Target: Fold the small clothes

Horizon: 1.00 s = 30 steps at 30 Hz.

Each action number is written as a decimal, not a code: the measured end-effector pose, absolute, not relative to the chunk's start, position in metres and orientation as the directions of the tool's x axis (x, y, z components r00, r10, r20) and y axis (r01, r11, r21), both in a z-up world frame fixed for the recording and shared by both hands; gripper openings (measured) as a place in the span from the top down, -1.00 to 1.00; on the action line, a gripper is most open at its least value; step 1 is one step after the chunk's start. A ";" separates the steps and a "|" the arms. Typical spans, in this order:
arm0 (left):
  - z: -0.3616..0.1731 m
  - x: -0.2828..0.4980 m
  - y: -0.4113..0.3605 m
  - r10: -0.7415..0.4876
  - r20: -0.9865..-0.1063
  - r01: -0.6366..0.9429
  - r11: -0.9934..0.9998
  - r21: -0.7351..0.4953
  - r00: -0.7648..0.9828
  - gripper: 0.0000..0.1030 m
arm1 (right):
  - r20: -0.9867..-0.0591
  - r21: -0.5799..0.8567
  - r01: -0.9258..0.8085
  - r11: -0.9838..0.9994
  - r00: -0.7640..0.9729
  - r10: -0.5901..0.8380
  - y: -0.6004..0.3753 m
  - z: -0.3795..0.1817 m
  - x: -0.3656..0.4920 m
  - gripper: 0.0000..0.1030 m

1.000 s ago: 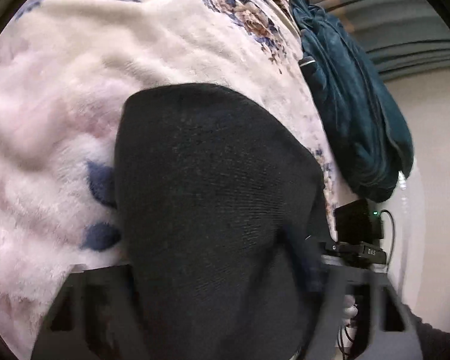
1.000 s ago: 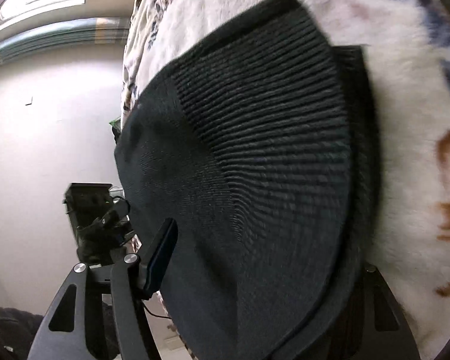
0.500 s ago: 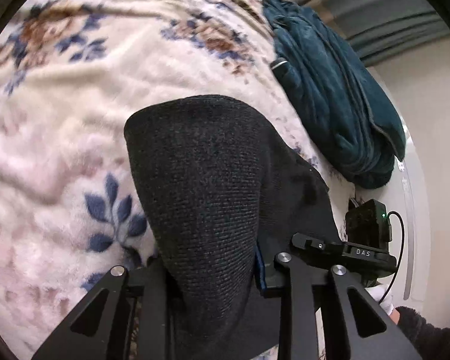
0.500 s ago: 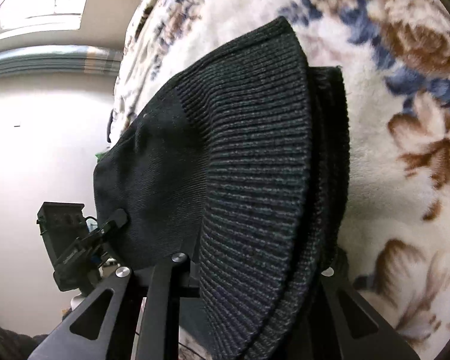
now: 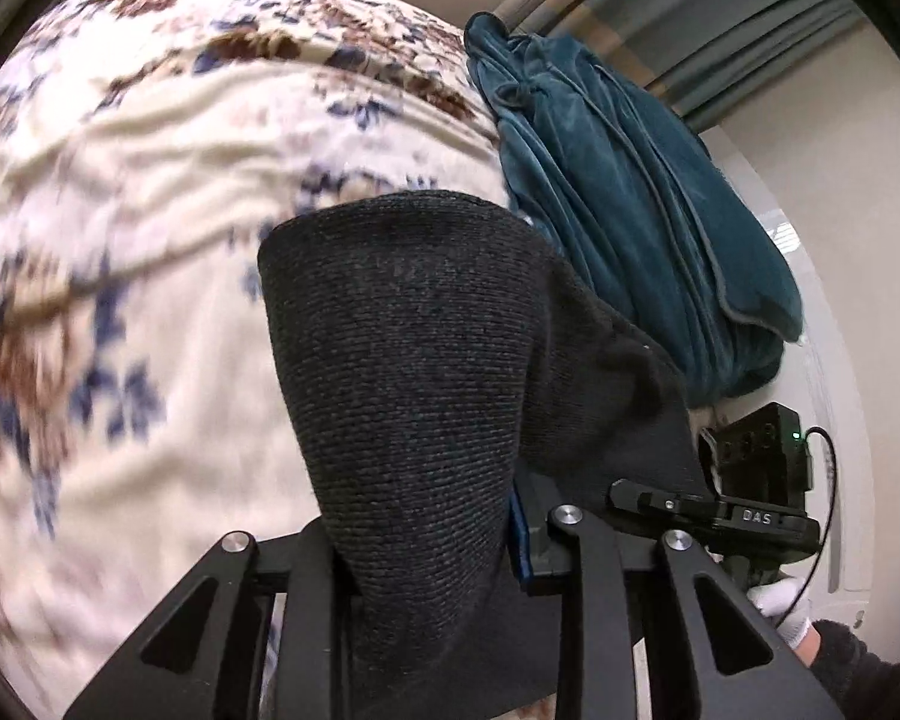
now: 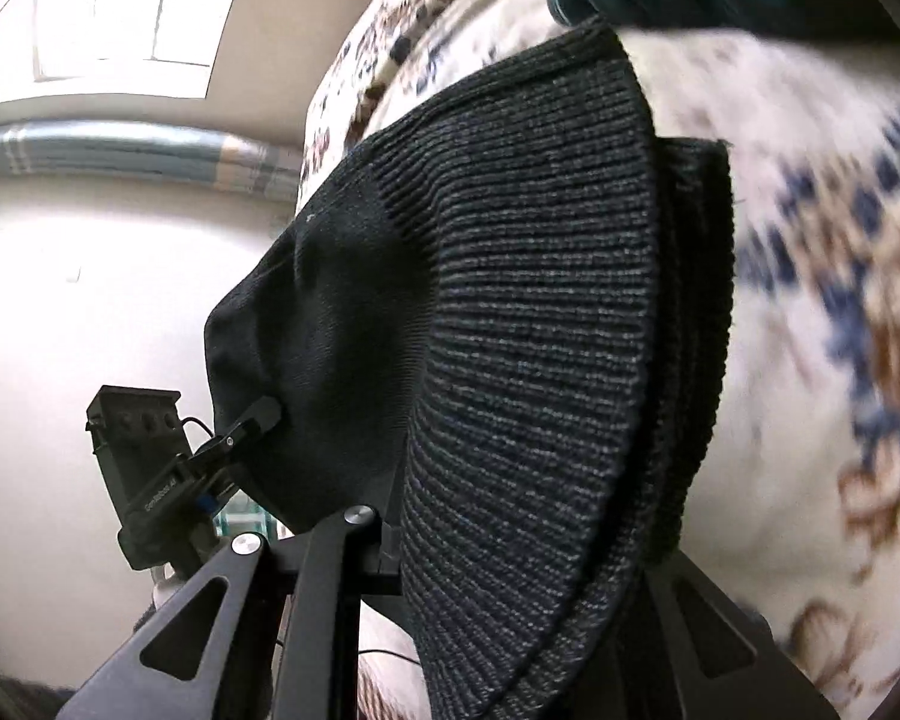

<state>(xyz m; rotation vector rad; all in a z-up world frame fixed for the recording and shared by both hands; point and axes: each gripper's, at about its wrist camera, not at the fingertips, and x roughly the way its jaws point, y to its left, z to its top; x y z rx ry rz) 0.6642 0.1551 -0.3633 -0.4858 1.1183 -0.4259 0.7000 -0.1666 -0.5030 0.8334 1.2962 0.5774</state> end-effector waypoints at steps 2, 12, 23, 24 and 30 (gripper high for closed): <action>-0.369 0.697 0.160 -0.544 -0.750 0.098 0.828 -0.552 0.375 0.54 | -0.594 0.802 0.090 0.590 0.222 0.773 -0.164 -0.506 0.726 0.65; -0.441 0.816 0.161 -0.530 -0.800 0.104 0.846 -0.523 0.282 0.53 | -0.663 0.749 0.187 0.636 0.230 0.712 -0.164 -0.563 0.830 0.65; -0.465 0.820 0.167 -0.338 -0.904 -0.018 0.935 -0.355 0.263 -0.24 | -0.928 0.356 0.176 0.918 0.180 0.326 -0.142 -0.572 0.866 -0.45; -0.459 0.812 0.164 -0.267 -0.921 -0.014 0.959 -0.282 0.284 -0.54 | -0.948 0.279 0.162 0.947 0.205 0.244 -0.140 -0.563 0.862 -0.46; -0.431 0.773 0.144 -0.047 -0.935 -0.009 0.999 -0.054 0.352 -0.82 | -0.957 -0.002 0.144 0.990 0.288 -0.044 -0.124 -0.520 0.844 -1.00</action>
